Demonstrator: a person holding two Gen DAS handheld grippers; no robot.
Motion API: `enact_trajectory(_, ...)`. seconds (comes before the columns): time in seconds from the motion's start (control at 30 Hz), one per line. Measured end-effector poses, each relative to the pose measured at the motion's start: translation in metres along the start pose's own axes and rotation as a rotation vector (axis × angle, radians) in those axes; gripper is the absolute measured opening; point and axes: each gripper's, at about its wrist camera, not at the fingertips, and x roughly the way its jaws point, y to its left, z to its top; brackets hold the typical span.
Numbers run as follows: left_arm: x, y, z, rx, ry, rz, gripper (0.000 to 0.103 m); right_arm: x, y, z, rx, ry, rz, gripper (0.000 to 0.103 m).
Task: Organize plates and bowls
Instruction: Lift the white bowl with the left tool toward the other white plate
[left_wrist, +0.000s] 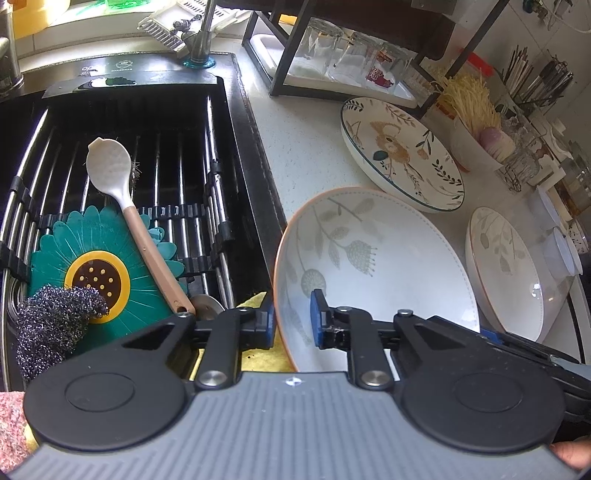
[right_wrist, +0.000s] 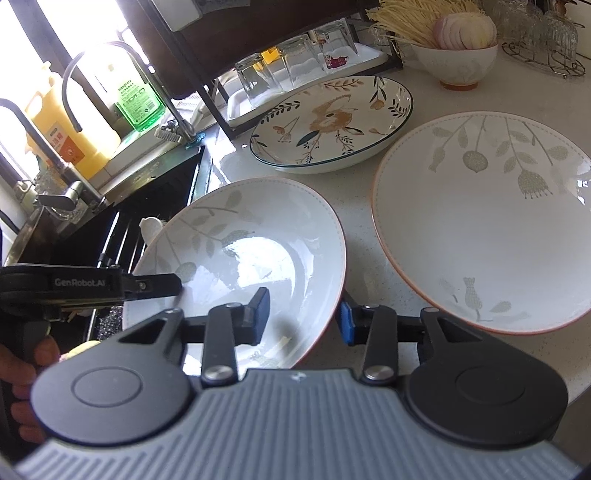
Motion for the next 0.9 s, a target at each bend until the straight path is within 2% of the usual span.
enact_trajectory(0.17, -0.005, -0.003, 0.002, 0.028, 0.001, 0.009, 0.02, -0.001, -0.004, 0.005, -0.006, 0.022, 0.0, 0.025)
enact_trajectory(0.5, -0.019, -0.014, 0.004, 0.03, -0.017, -0.004, 0.017, -0.017, -0.007, 0.014, -0.038, 0.018, 0.024, 0.025)
enact_trajectory(0.9, -0.059, -0.052, 0.017, 0.032, -0.113, -0.004, 0.017, -0.052, -0.021, 0.045, -0.073, -0.037, 0.099, 0.025)
